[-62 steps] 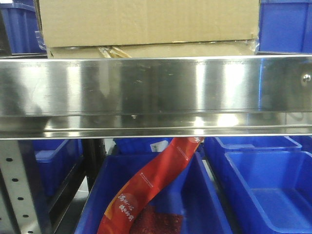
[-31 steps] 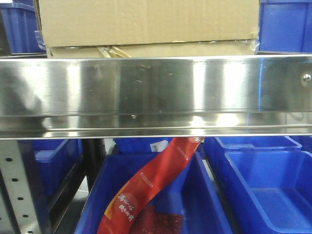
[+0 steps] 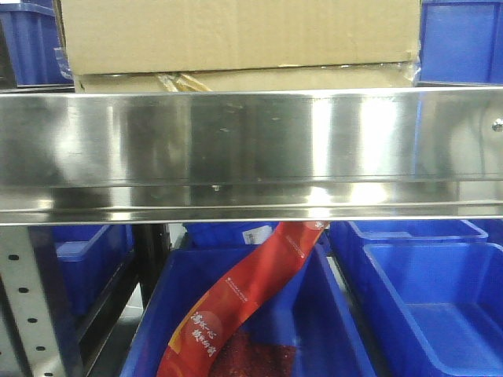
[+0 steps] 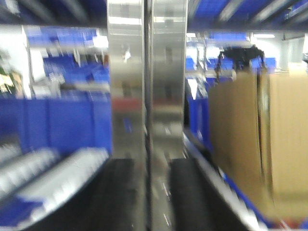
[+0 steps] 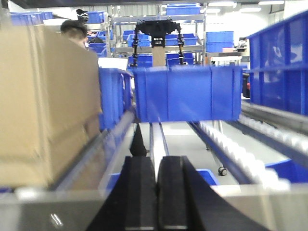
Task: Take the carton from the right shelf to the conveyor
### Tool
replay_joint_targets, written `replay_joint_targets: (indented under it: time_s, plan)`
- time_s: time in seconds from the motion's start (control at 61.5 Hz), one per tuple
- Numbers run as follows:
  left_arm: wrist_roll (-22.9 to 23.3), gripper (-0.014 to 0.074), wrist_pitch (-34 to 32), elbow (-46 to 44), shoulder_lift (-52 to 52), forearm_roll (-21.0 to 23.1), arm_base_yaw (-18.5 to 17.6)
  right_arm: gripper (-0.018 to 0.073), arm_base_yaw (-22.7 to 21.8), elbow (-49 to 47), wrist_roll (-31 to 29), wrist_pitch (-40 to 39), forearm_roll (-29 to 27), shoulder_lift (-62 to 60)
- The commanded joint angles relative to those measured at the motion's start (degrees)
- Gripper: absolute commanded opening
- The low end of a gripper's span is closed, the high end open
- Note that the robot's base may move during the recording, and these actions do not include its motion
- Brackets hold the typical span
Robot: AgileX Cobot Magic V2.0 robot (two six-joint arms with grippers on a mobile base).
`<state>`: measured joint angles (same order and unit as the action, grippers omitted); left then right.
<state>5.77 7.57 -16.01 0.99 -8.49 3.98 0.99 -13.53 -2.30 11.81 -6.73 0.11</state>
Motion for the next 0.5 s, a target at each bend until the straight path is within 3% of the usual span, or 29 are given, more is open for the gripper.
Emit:
replay_joint_targets:
  time_s: [0.0,0.163,0.244,0.39,0.488]
  plan:
    - [-0.18,0.0282,4.99,-6.17,2.71,-1.70,-0.46,0.0070,0.19,-6.95,-0.23,5.02,-0.06,1.55]
    - [-0.18,0.0389,9.83,-14.36,10.47,-1.49,-3.08,0.0441,0.19,-13.67,-0.23,5.80,-0.06,7.36]
    - [-0.18,0.0397,10.28,-16.33,14.84,-1.49,-4.76,0.0563,0.19,-14.40,-0.23,5.57,-0.06,10.31]
    - [-0.95,0.0398,13.86,-21.26,23.76,-0.81,-9.33,0.0559,0.19,-15.72,-0.23,4.50,-0.06,14.31]
    - [-4.70,0.0398,16.59,-25.96,28.63,-0.81,-16.05,0.0559,0.19,-18.82,-0.23,6.97,-0.06,17.05]
